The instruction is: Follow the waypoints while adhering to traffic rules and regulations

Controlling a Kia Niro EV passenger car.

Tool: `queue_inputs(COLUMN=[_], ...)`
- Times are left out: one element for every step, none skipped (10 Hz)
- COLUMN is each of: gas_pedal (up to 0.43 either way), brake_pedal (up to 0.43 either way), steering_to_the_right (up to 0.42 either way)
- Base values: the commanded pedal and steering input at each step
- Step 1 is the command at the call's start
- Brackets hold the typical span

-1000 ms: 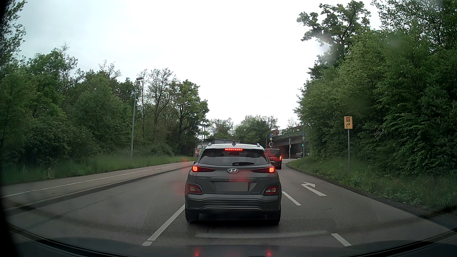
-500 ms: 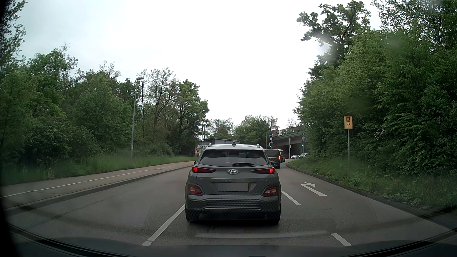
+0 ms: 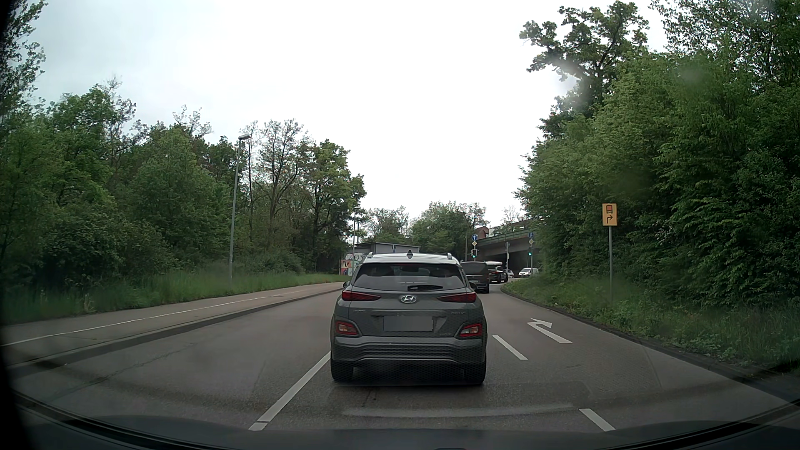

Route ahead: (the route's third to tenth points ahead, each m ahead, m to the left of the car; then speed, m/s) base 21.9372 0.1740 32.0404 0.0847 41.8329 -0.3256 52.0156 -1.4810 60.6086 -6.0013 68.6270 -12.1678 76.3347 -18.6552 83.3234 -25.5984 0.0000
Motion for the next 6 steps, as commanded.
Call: queue_inputs(gas_pedal=[0.118, 0.169, 0.24, 0.248, 0.28, 0.287], brake_pedal=[0.0, 0.0, 0.0, 0.0, 0.0, 0.0], steering_to_the_right=[-0.006, -0.007, -0.006, -0.003, 0.001, 0.001])
